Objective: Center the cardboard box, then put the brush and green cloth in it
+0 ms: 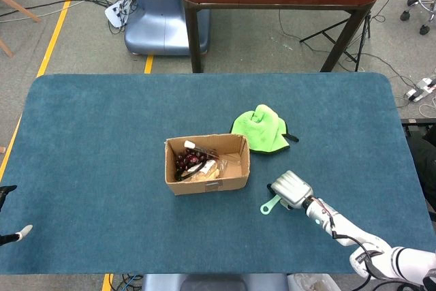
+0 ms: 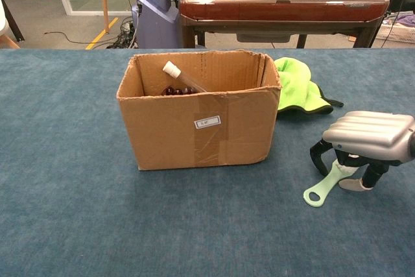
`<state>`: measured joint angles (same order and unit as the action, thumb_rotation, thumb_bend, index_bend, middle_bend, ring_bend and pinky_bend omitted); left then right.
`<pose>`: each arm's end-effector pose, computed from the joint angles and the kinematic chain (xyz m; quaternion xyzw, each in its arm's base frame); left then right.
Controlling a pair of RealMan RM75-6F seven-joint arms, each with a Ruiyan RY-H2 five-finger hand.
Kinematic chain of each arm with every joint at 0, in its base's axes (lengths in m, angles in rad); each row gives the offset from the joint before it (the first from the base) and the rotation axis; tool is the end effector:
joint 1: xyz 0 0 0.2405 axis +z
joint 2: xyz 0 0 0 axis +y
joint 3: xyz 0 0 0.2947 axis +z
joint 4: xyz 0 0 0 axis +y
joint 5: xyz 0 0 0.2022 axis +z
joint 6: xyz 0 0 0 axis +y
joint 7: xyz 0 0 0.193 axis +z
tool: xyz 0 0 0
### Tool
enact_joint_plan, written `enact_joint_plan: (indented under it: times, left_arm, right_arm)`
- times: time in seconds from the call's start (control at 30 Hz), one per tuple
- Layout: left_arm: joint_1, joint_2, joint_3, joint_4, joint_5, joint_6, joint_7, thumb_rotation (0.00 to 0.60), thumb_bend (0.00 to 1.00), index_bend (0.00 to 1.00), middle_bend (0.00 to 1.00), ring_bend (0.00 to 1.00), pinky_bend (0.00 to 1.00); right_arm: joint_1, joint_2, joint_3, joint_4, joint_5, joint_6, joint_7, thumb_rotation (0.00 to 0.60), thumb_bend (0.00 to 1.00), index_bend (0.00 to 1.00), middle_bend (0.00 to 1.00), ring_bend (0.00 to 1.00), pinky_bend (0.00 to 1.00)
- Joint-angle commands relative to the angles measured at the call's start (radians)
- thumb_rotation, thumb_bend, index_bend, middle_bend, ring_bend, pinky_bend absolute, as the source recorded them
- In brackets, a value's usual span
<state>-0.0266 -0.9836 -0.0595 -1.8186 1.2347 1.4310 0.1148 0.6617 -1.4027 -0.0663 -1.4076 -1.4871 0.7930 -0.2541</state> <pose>-0.3696 0.2041 0.2180 -0.5216 -0.4648 -0.2951 0.6518 -0.2550 -0.3441 -0.0340 0.8782 -0.2709 0.2047 0.3370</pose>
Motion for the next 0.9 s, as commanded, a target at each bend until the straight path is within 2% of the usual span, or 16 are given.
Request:
enact_joint_plan:
  times: [0.03,0.6,0.9]
  left_arm:
    - [0.000,0.000,0.000,0.000,0.000,0.000,0.000,0.600,0.11,0.18,0.17,0.04,0.18]
    - [0.001,0.001,-0.001,-0.001,0.001,0.000,-0.002,0.600,0.11,0.18,0.17,0.04,0.18]
    - [0.002,0.001,0.000,-0.001,0.002,0.000,0.000,0.600,0.11,0.18,0.17,0.04,0.18]
  right_arm:
    - [0.001,-0.001,0.000,0.001,0.002,-0.002,-0.001,0.600,0.32,0.48,1.00,1.00,1.00]
    - [0.005,-0.016,-0.003,0.016,0.008,-0.009,-0.012,0.600,0.32,0.56,1.00,1.00,1.00]
    - [-0.003,0.002,-0.001,-0.004,-0.012,0.028,-0.006,0.600,0.33,0.59,1.00,1.00,1.00]
